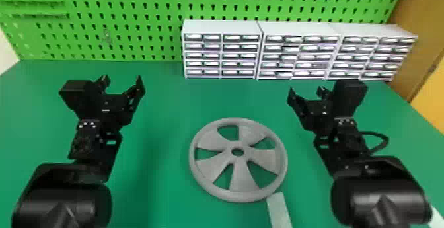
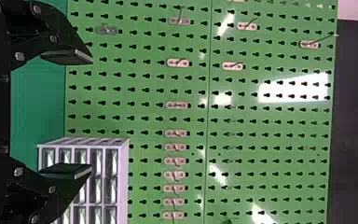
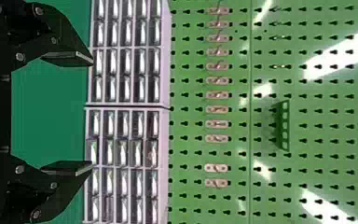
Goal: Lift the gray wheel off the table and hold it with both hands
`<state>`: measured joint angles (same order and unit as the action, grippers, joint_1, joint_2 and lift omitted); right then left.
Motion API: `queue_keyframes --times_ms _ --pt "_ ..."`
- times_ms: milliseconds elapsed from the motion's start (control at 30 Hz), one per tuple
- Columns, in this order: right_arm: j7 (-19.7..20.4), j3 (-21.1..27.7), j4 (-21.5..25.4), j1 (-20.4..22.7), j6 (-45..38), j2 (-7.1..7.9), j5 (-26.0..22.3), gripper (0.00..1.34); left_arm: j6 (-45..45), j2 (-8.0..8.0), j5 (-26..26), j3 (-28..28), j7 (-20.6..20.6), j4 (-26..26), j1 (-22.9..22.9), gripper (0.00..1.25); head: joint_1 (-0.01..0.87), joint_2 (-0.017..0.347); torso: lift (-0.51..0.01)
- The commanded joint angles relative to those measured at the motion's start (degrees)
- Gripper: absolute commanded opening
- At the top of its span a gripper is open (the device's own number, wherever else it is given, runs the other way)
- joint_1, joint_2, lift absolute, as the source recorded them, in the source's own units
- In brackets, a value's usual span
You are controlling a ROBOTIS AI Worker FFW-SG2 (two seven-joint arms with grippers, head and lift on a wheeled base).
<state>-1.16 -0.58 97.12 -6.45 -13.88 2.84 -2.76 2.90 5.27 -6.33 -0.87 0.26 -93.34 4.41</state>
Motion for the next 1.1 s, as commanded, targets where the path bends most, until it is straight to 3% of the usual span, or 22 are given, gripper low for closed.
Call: queue_keyframes --times_ms 0,200,500,833,1067 --pt "0.0 -0.5 1.7 -2.3 -8.0 1.73 -0.2 0.86 0.0 0.00 0.0 0.2 0.0 -0.2 0.0 0.81 0.711 0.015 -0.098" --pt "-1.0 -0.4 2.5 -6.6 -19.3 3.49 -0.9 0.86 0.0 0.00 0.0 0.3 0.0 -0.4 -0.2 0.81 0.711 0.015 -0.098" --pt "-2.7 -2.1 0.5 -14.2 -34.3 8.68 -4.0 0.86 0.0 0.00 0.1 0.3 0.0 -0.4 -0.1 0.81 0.711 0.015 -0.098" --pt "-2.7 -7.2 -7.2 -21.8 -44.7 14.56 -16.8 0.86 0.0 0.00 0.3 0.3 0.0 -0.4 0.0 0.81 0.711 0.015 -0.098" --pt "-2.7 -12.7 -10.5 -27.3 -49.8 17.64 -20.0 0.86 0.0 0.00 0.4 0.3 -0.1 -0.4 0.1 0.81 0.711 0.015 -0.098"
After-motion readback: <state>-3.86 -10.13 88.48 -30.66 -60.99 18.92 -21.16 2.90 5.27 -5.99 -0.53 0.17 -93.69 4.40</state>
